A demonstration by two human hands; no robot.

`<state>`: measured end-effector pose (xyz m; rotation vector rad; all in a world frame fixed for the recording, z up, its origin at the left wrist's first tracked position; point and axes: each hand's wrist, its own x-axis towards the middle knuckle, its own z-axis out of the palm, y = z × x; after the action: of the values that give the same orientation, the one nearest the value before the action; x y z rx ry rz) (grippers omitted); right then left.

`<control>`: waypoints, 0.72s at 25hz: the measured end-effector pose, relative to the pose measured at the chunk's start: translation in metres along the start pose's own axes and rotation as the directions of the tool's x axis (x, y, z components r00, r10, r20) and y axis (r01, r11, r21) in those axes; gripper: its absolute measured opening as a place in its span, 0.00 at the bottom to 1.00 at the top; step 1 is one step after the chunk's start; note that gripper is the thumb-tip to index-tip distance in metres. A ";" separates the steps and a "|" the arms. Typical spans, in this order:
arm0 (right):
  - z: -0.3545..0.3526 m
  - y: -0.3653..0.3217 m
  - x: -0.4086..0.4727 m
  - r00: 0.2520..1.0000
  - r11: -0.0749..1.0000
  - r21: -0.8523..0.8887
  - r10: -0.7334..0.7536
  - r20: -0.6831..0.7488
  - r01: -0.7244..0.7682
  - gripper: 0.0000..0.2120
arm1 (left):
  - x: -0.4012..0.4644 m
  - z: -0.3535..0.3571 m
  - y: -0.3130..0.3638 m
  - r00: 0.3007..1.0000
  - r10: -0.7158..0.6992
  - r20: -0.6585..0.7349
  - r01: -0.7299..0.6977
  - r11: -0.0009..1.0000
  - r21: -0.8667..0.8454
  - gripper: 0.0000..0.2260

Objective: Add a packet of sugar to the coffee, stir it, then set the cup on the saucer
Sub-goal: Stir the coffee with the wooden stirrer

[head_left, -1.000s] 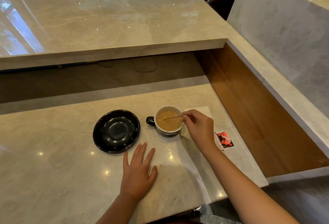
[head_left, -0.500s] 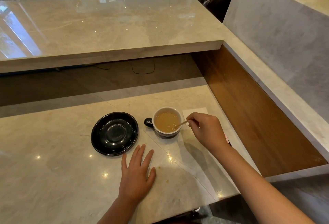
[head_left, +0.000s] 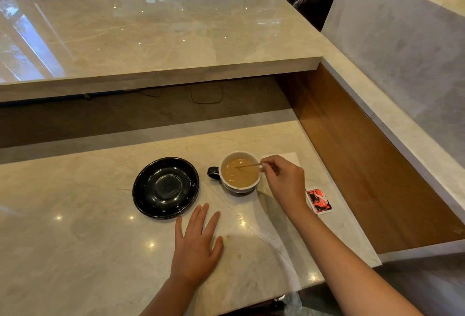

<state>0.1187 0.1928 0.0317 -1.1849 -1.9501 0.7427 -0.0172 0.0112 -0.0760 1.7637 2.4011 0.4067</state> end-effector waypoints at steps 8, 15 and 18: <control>-0.028 0.003 -0.001 0.933 0.870 -0.337 -0.335 0.133 0.361 0.05 | 0.000 0.002 -0.001 1.000 0.003 0.018 -0.003 1.000 0.011 0.24; -0.023 -0.007 -0.019 0.989 0.998 -0.062 -0.001 0.146 0.010 0.05 | 0.000 0.000 0.000 1.000 0.020 -0.003 -0.020 1.000 0.005 0.24; -0.033 -0.009 -0.017 0.987 0.992 0.013 0.127 0.097 -0.129 0.06 | -0.001 -0.001 -0.001 1.000 0.026 -0.013 -0.027 1.000 -0.004 0.24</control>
<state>0.1464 0.1768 0.0528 -1.2935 -1.9532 0.8985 -0.0180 0.0096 -0.0758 1.7985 2.3862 0.4268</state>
